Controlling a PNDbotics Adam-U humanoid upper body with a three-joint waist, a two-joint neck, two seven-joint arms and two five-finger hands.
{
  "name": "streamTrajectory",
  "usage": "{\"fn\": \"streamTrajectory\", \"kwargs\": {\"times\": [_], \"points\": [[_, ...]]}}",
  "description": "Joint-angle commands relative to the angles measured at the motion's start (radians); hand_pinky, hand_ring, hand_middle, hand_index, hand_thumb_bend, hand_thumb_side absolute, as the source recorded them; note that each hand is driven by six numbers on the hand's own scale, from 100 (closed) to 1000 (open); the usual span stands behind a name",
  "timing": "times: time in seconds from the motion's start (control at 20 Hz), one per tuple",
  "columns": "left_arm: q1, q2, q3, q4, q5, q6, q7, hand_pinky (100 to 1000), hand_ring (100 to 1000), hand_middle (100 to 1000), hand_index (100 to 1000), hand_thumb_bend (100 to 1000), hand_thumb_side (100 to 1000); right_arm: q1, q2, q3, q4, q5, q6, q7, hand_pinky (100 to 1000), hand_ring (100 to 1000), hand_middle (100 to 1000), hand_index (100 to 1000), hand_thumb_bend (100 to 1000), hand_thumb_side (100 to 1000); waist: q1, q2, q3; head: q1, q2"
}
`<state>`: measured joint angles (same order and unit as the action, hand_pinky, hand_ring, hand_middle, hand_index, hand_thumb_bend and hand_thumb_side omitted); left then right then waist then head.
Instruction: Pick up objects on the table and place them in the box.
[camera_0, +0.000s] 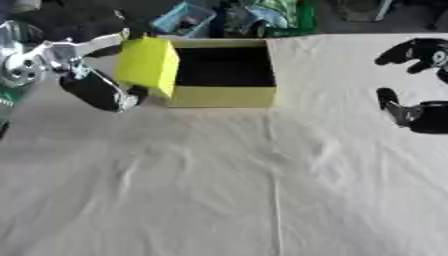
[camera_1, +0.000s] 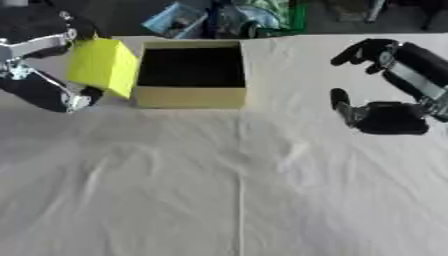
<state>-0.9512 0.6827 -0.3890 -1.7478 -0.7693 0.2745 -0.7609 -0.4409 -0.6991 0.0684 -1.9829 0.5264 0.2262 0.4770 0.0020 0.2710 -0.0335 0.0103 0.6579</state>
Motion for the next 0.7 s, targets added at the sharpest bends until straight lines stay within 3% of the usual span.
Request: {"fn": "streamTrajectory", "kwargs": {"times": [0.05,0.7], "points": [[-0.049,-0.027,0.025,0.068,-0.016,-0.02,0.045,708,670,578,819,100,178,-0.02,-0.014,-0.008,-0.017,-0.004,-0.005,-0.001,803,874,837,848,100,313,0.014,-0.012,-0.005,0.009,-0.011],[-0.202,-0.205,0.093,0.452,-0.121,-0.17,0.264,675,644,551,780,100,187,-0.06,-0.003,-0.003,-0.017,-0.011,-0.015,-0.002,800,873,834,849,100,311,0.021,0.036,-0.043,0.052,-0.064]]}}
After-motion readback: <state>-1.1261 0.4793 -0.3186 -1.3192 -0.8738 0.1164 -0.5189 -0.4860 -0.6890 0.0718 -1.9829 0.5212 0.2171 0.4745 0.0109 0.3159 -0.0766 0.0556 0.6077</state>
